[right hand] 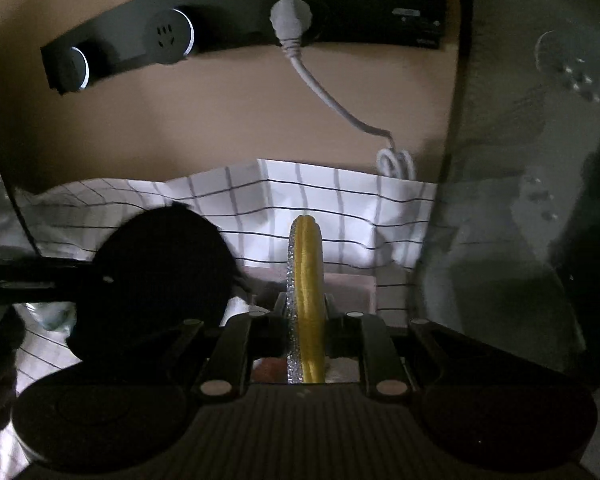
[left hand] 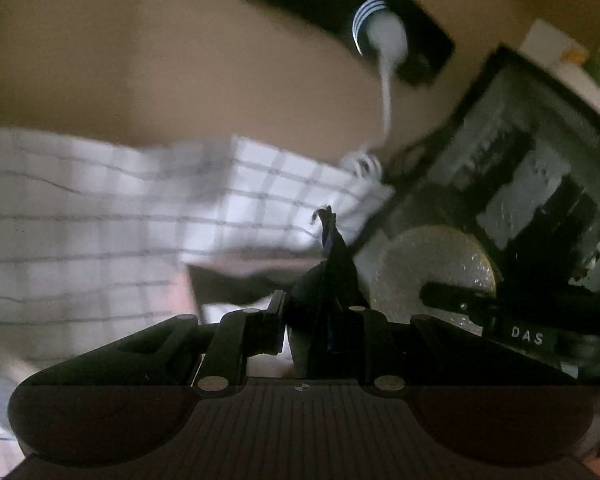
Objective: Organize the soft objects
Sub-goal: 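Carry the pouch and sponge into the pink box and release both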
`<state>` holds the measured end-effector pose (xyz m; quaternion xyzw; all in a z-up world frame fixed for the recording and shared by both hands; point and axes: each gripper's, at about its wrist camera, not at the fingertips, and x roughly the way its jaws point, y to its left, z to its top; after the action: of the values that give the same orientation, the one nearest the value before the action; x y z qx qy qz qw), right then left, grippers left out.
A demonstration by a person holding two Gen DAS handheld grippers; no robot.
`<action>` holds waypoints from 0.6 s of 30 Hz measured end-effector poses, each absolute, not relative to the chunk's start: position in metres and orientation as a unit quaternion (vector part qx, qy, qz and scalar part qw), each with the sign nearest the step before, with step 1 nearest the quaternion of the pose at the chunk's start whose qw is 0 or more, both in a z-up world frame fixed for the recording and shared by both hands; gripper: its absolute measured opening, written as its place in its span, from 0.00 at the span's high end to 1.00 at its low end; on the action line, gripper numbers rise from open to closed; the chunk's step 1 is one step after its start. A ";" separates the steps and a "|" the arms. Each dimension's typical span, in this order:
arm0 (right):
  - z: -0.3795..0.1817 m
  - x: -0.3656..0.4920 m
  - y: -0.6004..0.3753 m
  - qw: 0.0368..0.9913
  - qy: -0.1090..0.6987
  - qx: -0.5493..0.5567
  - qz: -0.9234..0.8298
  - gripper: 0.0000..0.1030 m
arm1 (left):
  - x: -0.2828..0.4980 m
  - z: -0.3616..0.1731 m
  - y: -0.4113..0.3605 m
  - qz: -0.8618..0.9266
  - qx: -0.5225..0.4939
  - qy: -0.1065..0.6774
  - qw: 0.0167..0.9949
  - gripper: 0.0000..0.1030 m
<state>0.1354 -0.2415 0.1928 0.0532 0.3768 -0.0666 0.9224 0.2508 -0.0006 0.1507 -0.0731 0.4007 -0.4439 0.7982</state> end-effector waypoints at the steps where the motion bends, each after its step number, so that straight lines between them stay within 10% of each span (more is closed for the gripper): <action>1: 0.191 0.134 -0.242 0.924 0.372 0.045 -0.075 0.85 | 0.249 0.144 -0.013 -0.446 -0.071 0.406 0.794 0.79; 18: 0.115 0.159 -0.212 0.907 0.391 -0.108 -0.115 0.85 | 0.271 0.097 -0.074 -0.421 -0.049 0.454 0.784 0.77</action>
<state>0.1592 -0.2122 0.1151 -0.1083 0.3914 -0.1149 0.9066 0.2711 -0.0745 0.0966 -0.0486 0.4542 -0.4210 0.7836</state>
